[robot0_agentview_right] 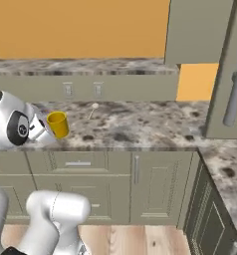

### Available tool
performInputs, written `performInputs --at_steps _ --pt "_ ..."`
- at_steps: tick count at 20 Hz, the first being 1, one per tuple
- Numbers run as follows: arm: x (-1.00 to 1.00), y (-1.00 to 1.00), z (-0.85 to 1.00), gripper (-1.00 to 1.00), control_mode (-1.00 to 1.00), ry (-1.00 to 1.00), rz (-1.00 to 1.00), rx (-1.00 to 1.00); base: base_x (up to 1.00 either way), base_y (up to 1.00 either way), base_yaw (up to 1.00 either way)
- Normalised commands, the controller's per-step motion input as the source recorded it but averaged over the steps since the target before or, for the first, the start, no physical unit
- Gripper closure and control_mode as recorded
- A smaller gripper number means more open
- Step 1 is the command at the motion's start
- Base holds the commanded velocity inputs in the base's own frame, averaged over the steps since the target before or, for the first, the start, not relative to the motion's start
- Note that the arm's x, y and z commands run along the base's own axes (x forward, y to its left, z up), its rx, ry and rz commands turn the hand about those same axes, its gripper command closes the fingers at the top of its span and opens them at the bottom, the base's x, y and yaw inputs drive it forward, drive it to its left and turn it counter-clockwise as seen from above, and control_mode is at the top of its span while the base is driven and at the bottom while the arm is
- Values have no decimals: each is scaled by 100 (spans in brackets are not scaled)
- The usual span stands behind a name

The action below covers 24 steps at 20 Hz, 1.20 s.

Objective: Move the mug from next to the sink to the open cabinet. Then, move the bowl with the eggplant to the fridge to clear the area for faucet cleaning.

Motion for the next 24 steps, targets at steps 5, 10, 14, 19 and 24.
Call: performInputs --at_steps 5,10,14,19,24 --pt "0 0 0 100 100 0 0 0 -16 -46 -72" --pt "0 0 0 100 100 0 0 0 56 -1 -81" --pt "0 0 0 100 100 0 0 0 83 16 -73" --pt "0 0 0 100 100 0 0 0 98 22 -67" --pt "0 0 0 100 100 0 0 0 94 7 -57"
